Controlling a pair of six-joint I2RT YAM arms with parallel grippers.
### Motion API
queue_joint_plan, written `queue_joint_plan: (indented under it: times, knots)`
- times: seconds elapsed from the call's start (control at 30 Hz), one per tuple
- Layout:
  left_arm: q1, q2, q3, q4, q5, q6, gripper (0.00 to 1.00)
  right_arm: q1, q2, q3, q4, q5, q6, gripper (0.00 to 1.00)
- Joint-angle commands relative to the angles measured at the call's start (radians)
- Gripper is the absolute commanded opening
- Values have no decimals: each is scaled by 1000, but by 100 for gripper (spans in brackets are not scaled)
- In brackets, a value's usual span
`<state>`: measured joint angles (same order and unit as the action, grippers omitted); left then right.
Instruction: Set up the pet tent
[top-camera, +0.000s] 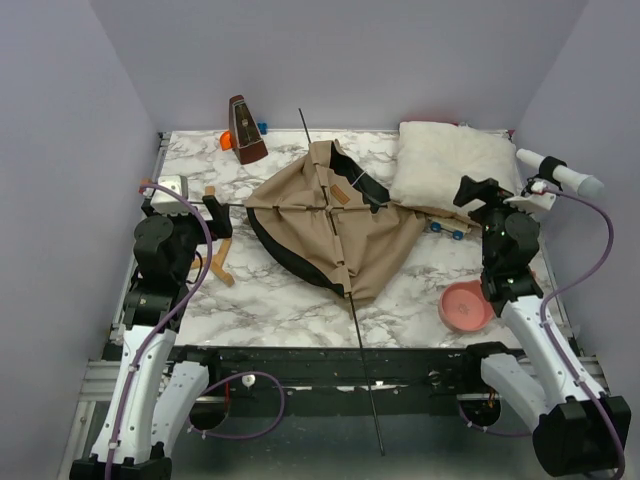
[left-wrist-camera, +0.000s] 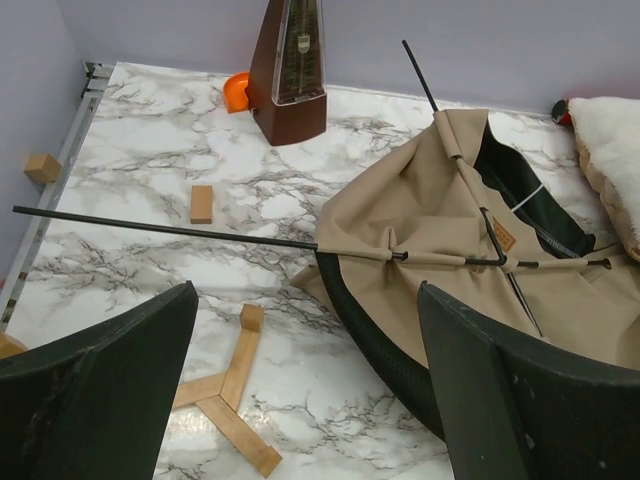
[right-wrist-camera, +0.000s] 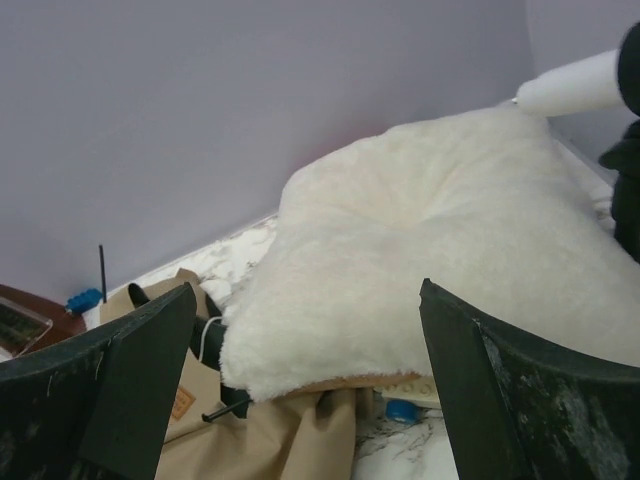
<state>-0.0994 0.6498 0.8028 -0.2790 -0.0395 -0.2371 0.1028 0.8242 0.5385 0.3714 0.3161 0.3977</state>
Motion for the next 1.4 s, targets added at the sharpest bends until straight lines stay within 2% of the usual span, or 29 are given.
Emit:
queue_joint_plan:
  times: [0.0, 0.13, 0.3, 0.4, 0.53, 0.67, 0.87, 1.1, 1.37]
  knots:
    - [4, 0, 29, 1, 35, -18, 99, -5, 67, 119, -119, -153, 25, 100]
    - [3, 23, 41, -14, 25, -24, 99, 18, 204, 212, -148, -363, 124, 100]
    - [1, 36, 35, -23, -1, -24, 99, 245, 418, 385, -265, -248, 66, 100]
    - [0, 48, 35, -30, 3, -24, 99, 307, 537, 485, -309, -295, 94, 100]
    - [0, 51, 26, -20, 39, -26, 99, 406, 675, 605, -369, -258, 61, 97]
    - [-1, 53, 24, -19, 58, -27, 99, 466, 814, 725, -450, -280, 44, 90]
    - [0, 60, 23, -17, 65, -21, 99, 527, 1005, 893, -489, -290, 6, 73]
    - [0, 80, 29, -23, 93, -24, 99, 539, 1187, 1049, -527, -224, -36, 62]
    - [-1, 83, 26, -18, 108, -26, 99, 540, 1290, 1146, -560, -96, -69, 58]
